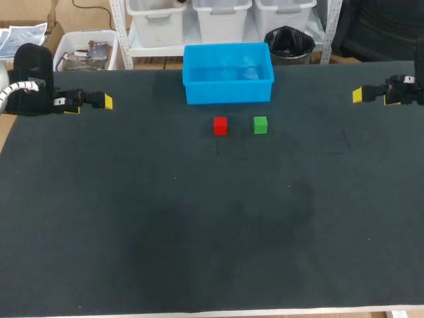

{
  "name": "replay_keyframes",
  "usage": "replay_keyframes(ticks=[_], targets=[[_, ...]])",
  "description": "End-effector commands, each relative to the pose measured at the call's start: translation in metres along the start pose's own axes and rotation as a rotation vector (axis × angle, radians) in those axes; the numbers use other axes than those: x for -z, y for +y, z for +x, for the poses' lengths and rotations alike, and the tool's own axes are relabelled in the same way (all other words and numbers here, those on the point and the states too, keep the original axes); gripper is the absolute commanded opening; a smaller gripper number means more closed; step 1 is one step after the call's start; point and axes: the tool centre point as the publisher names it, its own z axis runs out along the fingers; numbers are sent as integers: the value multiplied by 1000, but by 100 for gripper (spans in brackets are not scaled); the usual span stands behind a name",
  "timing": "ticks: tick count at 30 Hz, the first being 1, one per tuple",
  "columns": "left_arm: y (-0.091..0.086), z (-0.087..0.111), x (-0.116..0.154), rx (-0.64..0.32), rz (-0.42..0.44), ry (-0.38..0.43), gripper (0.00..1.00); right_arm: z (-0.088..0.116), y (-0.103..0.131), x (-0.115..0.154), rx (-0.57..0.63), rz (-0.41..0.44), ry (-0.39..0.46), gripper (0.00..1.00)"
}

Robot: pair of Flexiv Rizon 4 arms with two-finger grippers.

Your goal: Use the left arm to pick the red cube and place it into the blue plastic box first, then use the right arm to grasp the green cube and put it into the same blue plastic box after the first action is fully finished.

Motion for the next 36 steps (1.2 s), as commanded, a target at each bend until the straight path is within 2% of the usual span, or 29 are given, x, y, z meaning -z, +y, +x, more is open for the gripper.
replay_keyframes(ticks=[1,17,23,25,28,30,32,33,36], targets=[[0,0,0,0,0,0,100,0,0,0,0,0,0,100],[-4,0,-5,13,-13,2,100,0,0,0,0,0,0,100],[-24,-7,-18,58,-72,12,100,0,0,0,0,0,0,100],[-33,-10,-21,82,-66,8,100,0,0,0,0,0,0,100],[-44,-15,-26,64,-111,11,100,0,0,0,0,0,0,100],[-47,-16,-32,38,-186,26,100,0,0,0,0,0,0,100],[-52,-18,-34,39,-189,23,100,0,0,0,0,0,0,100],[-58,-20,-39,27,-236,39,100,0,0,0,0,0,0,100],[-71,-26,-48,31,-280,65,100,0,0,0,0,0,0,100]])
